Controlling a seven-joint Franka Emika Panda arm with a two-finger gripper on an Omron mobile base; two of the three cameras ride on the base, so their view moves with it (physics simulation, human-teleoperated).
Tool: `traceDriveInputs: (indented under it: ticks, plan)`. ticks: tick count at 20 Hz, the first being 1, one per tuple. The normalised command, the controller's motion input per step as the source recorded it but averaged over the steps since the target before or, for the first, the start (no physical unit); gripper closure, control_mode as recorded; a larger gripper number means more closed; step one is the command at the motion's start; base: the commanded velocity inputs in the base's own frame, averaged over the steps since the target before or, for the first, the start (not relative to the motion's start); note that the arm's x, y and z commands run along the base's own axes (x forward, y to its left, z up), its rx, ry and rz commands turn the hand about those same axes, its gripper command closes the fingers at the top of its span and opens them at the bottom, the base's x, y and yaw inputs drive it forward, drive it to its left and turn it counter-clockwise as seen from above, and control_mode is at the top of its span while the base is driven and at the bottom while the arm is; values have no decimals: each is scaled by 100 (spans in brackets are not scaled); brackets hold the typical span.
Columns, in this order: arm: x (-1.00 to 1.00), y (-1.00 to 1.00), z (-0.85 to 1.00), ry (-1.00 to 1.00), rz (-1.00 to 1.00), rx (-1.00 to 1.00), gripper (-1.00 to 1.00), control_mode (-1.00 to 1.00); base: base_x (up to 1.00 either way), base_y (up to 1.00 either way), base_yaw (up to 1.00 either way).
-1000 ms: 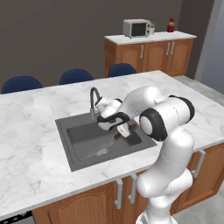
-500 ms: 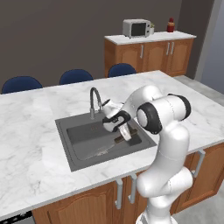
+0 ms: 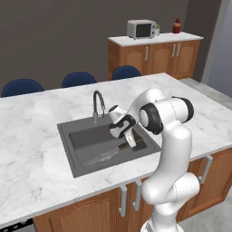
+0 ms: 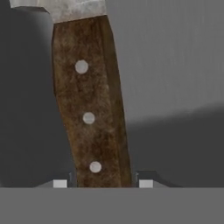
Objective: Move the cutting board and knife to the sink. Then move spray from the cabinet to the counter.
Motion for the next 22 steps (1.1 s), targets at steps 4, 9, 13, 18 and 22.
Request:
traceDriveInputs:
  ticks: [4, 9, 13, 18, 22]
  plan:
    - [0, 0, 0, 0, 0, 0, -100, -100, 0, 0, 0]
    - [0, 0, 29, -1, 0, 4, -100, -100, 0, 0, 0]
    - [0, 0, 77, -9, -2, 9, -100, -100, 0, 0, 0]
    - [-26, -25, 88, -12, -16, 17, -100, -100, 0, 0, 0]
    - [-79, -80, 59, -28, -26, 35, -100, -100, 0, 0, 0]
